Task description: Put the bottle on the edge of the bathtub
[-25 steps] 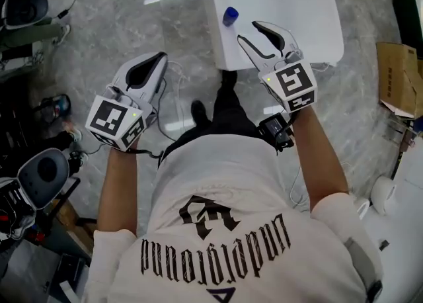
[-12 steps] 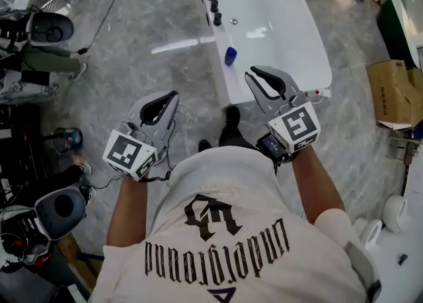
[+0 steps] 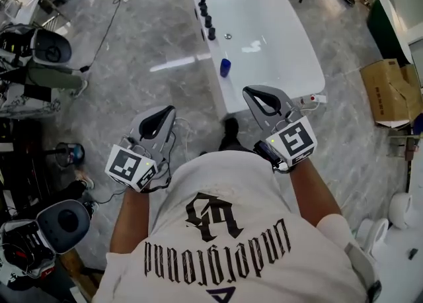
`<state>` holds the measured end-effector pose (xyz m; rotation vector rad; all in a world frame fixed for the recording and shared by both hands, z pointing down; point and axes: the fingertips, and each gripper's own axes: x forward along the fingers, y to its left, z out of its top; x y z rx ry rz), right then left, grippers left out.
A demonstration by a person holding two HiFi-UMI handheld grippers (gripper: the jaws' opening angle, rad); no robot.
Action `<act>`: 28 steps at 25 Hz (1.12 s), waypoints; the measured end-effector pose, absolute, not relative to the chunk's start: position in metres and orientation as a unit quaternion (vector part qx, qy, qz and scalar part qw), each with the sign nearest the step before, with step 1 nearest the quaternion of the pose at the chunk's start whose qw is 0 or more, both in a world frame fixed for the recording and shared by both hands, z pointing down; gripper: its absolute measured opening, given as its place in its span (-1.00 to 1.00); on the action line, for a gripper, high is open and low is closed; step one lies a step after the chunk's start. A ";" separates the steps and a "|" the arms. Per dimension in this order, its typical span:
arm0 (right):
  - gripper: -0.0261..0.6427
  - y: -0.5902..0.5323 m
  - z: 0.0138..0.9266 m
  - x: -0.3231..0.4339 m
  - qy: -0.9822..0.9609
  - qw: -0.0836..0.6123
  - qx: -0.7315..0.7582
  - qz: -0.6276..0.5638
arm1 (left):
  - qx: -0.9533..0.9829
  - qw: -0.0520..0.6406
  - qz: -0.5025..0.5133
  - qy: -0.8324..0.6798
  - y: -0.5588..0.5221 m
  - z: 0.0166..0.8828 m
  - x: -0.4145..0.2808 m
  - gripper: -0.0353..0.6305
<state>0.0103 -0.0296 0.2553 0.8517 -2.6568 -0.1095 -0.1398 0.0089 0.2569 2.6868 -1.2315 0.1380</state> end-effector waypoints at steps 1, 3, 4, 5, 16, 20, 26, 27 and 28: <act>-0.92 -0.026 0.255 0.013 -0.936 0.176 0.303 -0.038 | 0.906 0.091 0.045 -0.410 0.010 0.256 -0.136 -0.88; -0.92 -0.018 0.255 0.020 -0.933 0.181 0.308 -0.034 | 0.912 0.088 0.043 -0.399 0.013 0.254 -0.127 -0.88; -0.92 -0.013 0.256 0.023 -0.933 0.184 0.309 -0.031 | 0.915 0.088 0.042 -0.393 0.015 0.254 -0.122 -0.88; -0.92 -0.008 0.256 0.026 -0.932 0.187 0.309 -0.028 | 0.917 0.088 0.042 -0.387 0.017 0.255 -0.118 -0.88; -0.92 0.018 0.261 0.073 -0.936 0.191 0.297 -0.007 | 0.919 0.102 0.059 -0.376 0.043 0.264 -0.066 -0.88; -0.92 0.038 0.267 0.110 -0.940 0.196 0.280 0.004 | 0.916 0.110 0.061 -0.382 0.057 0.265 -0.025 -0.88; -0.92 0.080 0.281 0.189 -0.942 0.197 0.270 0.021 | 0.908 0.116 0.072 -0.397 0.091 0.270 0.042 -0.88; -0.92 0.090 0.283 0.200 -0.944 0.197 0.262 0.025 | 0.906 0.113 0.075 -0.402 0.100 0.269 0.051 -0.88; -0.92 0.100 0.285 0.209 -0.947 0.197 0.251 0.027 | 0.903 0.110 0.079 -0.409 0.110 0.269 0.059 -0.88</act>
